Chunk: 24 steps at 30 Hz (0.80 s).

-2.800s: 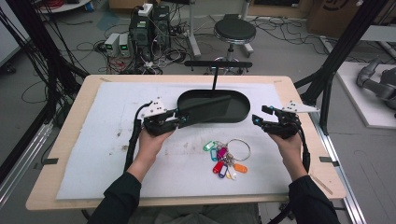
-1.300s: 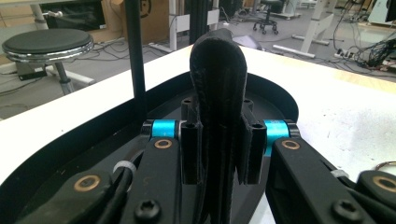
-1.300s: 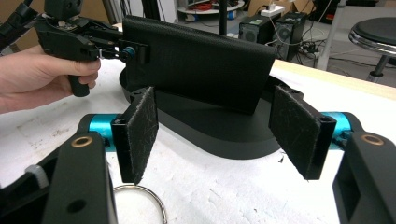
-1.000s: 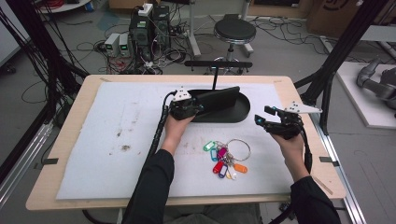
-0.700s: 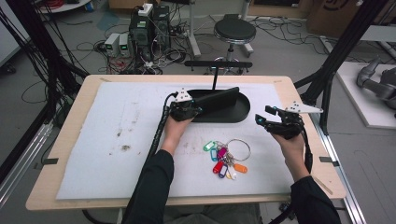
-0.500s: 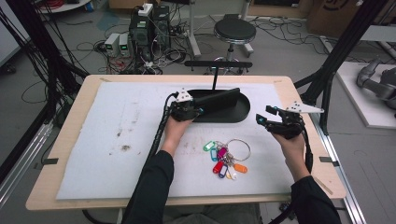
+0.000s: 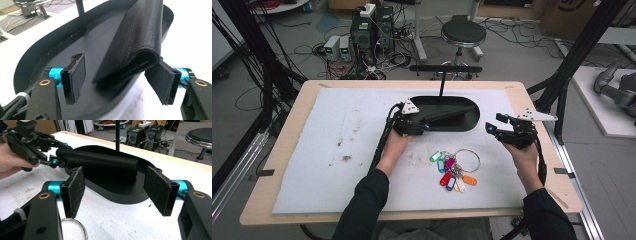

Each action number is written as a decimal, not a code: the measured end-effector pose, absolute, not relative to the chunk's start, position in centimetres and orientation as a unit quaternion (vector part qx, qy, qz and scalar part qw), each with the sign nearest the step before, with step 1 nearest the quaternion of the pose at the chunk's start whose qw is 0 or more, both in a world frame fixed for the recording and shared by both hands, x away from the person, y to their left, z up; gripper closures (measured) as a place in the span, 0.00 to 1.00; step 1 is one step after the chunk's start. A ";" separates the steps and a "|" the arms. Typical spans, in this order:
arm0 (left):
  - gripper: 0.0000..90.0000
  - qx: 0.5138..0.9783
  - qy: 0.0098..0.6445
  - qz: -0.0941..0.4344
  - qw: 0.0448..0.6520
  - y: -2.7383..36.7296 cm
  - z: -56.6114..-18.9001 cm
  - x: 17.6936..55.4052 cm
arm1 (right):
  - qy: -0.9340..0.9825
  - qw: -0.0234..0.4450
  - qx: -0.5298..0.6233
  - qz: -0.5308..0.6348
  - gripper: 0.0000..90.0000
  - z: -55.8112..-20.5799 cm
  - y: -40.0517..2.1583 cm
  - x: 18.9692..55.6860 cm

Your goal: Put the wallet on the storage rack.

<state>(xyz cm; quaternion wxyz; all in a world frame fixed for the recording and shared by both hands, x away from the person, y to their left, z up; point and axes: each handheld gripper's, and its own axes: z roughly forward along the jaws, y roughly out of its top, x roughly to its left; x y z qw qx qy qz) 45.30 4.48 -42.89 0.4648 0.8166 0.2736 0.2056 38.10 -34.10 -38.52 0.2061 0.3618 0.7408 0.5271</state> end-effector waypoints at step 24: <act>0.34 0.762 0.300 0.229 0.527 13.4 -40.7 37.8 | 0.745 0.207 0.361 0.522 0.37 -38.6 -33.8 38.2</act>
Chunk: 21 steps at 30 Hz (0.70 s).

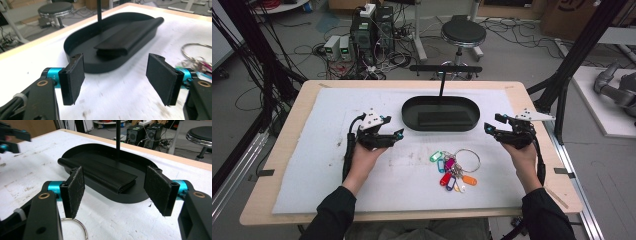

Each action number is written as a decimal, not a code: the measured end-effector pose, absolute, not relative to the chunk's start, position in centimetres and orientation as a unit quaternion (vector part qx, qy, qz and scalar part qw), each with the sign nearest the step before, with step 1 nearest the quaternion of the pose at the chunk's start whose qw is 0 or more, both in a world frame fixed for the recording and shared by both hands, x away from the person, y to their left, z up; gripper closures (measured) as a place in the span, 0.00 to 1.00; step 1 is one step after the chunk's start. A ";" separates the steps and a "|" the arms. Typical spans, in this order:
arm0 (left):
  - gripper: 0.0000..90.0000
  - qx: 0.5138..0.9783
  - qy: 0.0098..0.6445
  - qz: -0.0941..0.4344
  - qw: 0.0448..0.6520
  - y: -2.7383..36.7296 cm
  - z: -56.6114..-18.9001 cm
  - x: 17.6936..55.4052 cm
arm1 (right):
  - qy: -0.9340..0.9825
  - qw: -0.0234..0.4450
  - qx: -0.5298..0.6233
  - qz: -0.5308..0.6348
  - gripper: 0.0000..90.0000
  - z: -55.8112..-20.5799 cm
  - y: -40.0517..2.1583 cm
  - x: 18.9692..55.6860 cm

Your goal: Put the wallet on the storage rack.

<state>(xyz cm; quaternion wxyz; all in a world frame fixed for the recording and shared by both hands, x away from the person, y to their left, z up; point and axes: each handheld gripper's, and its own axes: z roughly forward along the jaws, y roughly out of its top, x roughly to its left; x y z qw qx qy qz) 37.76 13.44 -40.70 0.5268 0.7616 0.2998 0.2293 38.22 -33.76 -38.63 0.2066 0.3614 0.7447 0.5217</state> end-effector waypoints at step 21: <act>0.25 0.729 0.340 0.218 0.553 20.9 -41.3 32.6 | 0.745 0.207 0.374 0.512 0.37 -38.9 -33.9 38.1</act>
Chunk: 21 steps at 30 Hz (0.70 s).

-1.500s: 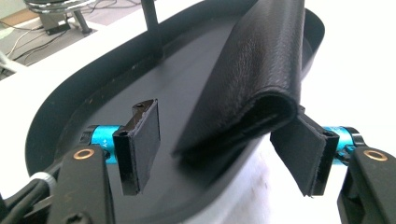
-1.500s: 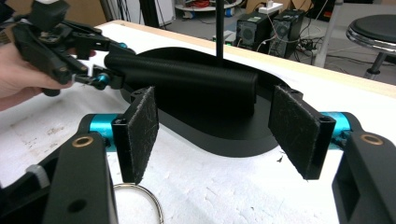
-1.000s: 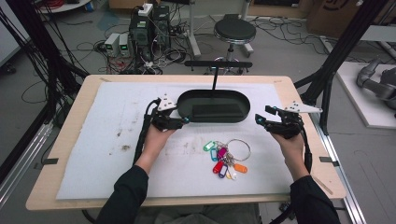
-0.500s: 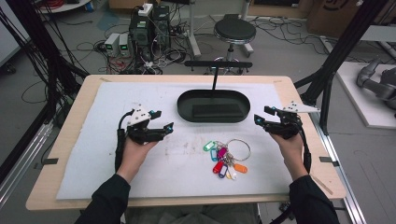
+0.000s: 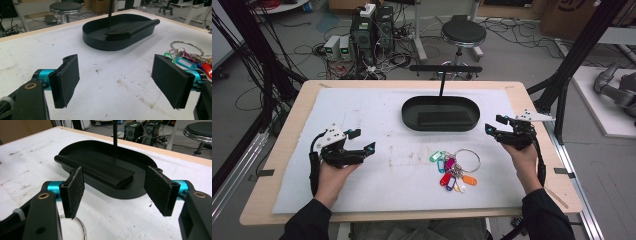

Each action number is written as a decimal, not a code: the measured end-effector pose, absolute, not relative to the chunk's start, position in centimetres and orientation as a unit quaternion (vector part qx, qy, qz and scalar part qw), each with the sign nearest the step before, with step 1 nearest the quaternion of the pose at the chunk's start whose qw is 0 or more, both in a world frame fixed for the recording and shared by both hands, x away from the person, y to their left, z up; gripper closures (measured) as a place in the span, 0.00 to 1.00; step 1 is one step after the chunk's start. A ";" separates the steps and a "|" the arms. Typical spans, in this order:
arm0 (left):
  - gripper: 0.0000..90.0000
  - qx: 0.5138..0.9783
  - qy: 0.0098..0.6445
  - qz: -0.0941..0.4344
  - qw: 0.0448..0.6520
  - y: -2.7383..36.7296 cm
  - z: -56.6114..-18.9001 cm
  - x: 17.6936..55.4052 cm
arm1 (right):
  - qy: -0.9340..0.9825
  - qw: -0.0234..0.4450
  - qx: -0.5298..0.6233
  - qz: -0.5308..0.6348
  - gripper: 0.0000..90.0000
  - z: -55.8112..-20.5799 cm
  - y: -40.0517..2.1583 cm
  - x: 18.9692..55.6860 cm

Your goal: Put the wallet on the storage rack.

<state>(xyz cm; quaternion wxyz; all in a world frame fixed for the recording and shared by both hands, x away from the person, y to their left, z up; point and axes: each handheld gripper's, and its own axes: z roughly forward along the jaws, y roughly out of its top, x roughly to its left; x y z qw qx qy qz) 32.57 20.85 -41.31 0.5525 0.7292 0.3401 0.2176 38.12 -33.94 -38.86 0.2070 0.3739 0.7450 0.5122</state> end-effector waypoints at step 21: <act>0.25 0.717 0.354 0.240 0.550 21.8 -41.5 32.0 | 0.733 0.221 0.382 0.518 0.35 -38.5 -34.7 37.2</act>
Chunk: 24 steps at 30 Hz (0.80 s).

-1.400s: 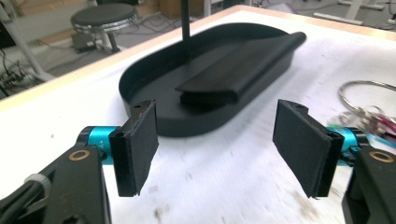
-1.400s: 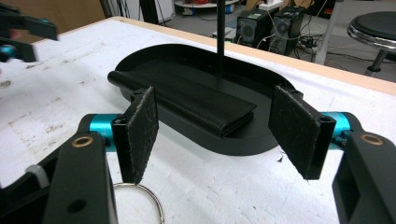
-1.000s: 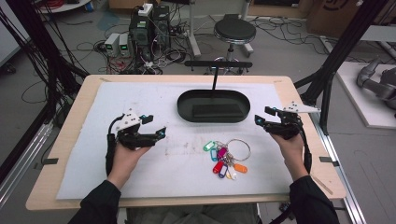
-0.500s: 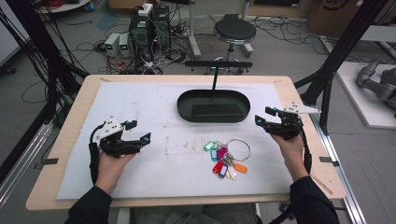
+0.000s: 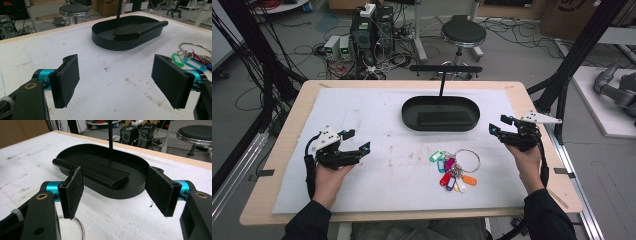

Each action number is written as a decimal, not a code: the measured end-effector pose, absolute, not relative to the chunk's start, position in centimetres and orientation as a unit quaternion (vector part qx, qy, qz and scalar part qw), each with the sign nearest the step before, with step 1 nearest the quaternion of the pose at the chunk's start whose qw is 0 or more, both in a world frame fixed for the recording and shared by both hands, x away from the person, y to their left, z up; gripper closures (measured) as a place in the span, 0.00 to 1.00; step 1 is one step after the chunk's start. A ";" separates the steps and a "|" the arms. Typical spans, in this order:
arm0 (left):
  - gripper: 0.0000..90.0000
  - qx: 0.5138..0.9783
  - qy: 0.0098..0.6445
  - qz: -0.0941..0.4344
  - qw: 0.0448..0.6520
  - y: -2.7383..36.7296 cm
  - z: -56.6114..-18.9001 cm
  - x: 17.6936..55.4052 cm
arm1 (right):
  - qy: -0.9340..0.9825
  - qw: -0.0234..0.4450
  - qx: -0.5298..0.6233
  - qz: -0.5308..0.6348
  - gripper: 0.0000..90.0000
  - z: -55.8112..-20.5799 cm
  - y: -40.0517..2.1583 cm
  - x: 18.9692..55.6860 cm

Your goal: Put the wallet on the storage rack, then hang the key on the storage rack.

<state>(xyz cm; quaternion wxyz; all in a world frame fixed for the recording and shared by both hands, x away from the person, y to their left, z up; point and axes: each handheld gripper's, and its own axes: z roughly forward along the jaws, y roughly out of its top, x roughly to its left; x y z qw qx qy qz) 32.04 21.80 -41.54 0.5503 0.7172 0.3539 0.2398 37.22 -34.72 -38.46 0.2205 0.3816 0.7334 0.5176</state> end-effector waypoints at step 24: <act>0.25 0.724 0.348 0.247 0.542 21.8 -41.5 32.4 | 0.742 0.223 0.391 0.496 0.35 -39.4 -36.0 35.7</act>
